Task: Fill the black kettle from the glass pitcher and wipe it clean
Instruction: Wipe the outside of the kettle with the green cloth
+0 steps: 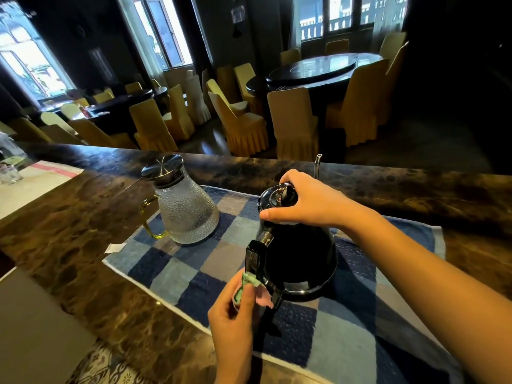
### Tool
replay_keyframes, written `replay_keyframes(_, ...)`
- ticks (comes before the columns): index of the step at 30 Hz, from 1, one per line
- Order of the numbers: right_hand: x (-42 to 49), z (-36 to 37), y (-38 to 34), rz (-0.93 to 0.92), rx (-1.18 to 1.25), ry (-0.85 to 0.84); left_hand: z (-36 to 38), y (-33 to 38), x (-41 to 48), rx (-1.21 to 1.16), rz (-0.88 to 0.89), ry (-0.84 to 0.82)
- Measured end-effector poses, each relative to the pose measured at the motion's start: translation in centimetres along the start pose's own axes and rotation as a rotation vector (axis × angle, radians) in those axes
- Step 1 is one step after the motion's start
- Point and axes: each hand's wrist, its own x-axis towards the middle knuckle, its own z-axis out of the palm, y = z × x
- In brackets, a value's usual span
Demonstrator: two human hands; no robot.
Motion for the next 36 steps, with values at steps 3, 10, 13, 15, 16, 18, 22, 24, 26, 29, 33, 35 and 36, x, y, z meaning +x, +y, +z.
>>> replay_keyframes(3, 0.0, -0.2, -0.1, -0.014, 0.013, -0.008, -0.8, 2.0, 1.7, 0.066, 0.055, -0.21)
replay_keyframes(10, -0.2, -0.4, -0.3, -0.021, 0.035, -0.006, -1.9, 2.8, 6.1, 0.126, 0.03, -0.701)
replay_keyframes(13, -0.2, -0.4, -0.3, -0.017, 0.033, -0.007, -3.0, 0.1, 5.0, 0.166, -0.009, -0.753)
replay_keyframes(15, -0.3, -0.4, -0.2, -0.017, 0.033, -0.003, -3.7, -2.0, 4.4, 0.216, -0.029, -0.66)
replay_keyframes(16, -0.3, -0.4, -0.2, -0.018, 0.036, -0.002, -4.0, -2.8, 4.2, 0.241, -0.026, -0.608)
replay_keyframes(18, -0.2, -0.4, -0.2, -0.019, 0.041, -0.006, -3.9, -3.1, 4.0, 0.292, 0.024, -0.557)
replay_keyframes(22, -0.1, -0.4, -0.1, -0.015, 0.049, -0.007, -2.7, -1.4, 3.7, 0.362, 0.165, -0.542)
replay_keyframes(24, -0.1, -0.4, -0.1, -0.012, 0.058, -0.007, -1.8, -0.1, 3.6, 0.324, 0.169, -0.509)
replay_keyframes(26, -0.1, -0.4, -0.2, -0.013, 0.062, -0.008, -0.7, 1.4, 3.4, 0.274, 0.16, -0.483)
replay_keyframes(29, 0.0, -0.4, -0.2, -0.016, 0.068, -0.01, 0.3, 3.6, 3.2, 0.186, 0.093, -0.47)
replay_keyframes(33, 0.0, -0.3, -0.2, -0.02, 0.081, -0.008, 0.9, 5.2, 3.5, 0.24, 0.096, -0.452)
replay_keyframes(35, 0.1, -0.2, -0.1, -0.02, 0.079, 0.002, 1.1, 4.3, 3.3, 0.42, 0.241, -0.349)
replay_keyframes(36, 0.0, -0.2, 0.0, -0.022, 0.074, 0.011, 1.4, 3.6, 3.0, 0.516, 0.312, -0.267)
